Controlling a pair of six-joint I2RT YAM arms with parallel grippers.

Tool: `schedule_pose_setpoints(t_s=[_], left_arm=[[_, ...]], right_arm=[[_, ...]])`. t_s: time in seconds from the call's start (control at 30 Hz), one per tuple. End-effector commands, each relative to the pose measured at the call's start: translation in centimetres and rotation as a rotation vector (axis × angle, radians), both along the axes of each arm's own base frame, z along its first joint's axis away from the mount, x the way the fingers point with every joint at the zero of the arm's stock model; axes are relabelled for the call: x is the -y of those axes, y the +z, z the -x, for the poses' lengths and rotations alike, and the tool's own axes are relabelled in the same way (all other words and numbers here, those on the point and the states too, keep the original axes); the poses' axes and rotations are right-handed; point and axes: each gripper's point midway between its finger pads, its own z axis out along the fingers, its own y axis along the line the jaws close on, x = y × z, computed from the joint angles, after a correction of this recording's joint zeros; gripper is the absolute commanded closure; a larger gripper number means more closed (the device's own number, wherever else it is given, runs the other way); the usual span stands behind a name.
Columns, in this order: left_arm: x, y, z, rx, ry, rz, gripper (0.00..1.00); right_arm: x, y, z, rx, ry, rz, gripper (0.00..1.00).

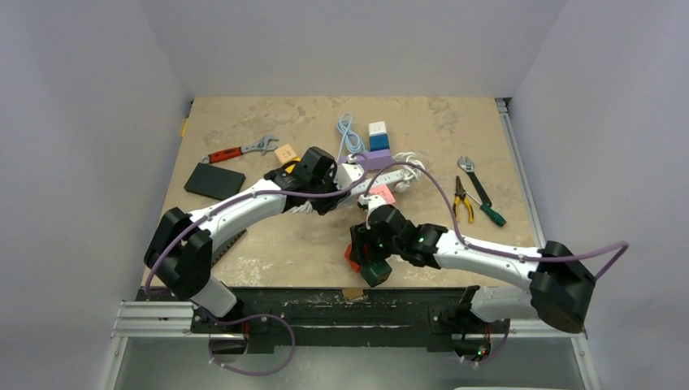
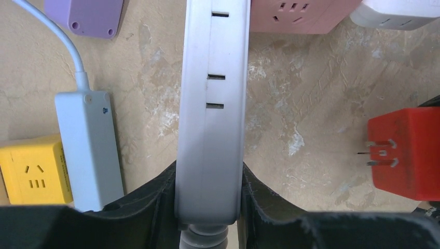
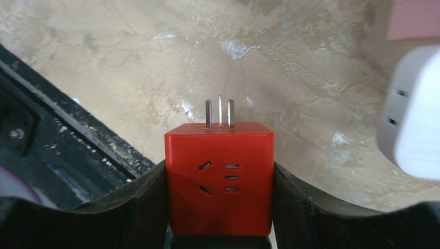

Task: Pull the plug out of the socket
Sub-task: Place the plug at the center of the board.

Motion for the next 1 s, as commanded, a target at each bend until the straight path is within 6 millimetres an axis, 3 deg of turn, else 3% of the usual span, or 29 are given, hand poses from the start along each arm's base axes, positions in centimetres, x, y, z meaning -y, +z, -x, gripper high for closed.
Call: schedule_pose_setpoints(t_s=[0.0, 0.2, 0.27, 0.37, 0.47, 0.5, 0.77, 0.97], left_arm=[[0.2, 3.3, -2.5, 0.061, 0.085, 0.048, 1.0], [0.3, 3.6, -1.5, 0.029, 0.067, 0.067, 1.0], [0.0, 3.5, -1.4, 0.022, 0.068, 0.069, 1.0], [-0.2, 3.4, -1.2, 0.003, 0.07, 0.074, 1.0], [-0.4, 3.5, -1.3, -0.022, 0.08, 0.095, 1.0], [-0.5, 3.6, -1.3, -0.033, 0.081, 0.106, 1.0], [-1.1, 3.6, -1.5, -0.03, 0.084, 0.1, 1.0], [-1.4, 3.6, -1.4, -0.025, 0.092, 0.088, 1.0]], right_arm=[[-2.8, -0.8, -2.0, 0.127, -0.008, -0.014, 1.0], [-3.9, -1.8, -4.1, 0.23, -0.093, 0.026, 0.98], [-4.1, -1.8, -4.3, 0.247, -0.107, 0.02, 0.91], [-4.0, -1.9, -4.1, 0.244, -0.102, 0.025, 0.61], [-3.9, -0.8, -3.4, 0.241, -0.076, -0.006, 0.11], [-3.7, -0.2, -3.2, 0.241, -0.074, -0.019, 0.04], [-2.3, 7.8, -3.3, 0.301, -0.051, -0.103, 0.01], [2.2, 11.0, -7.8, 0.326, -0.176, -0.114, 0.01]])
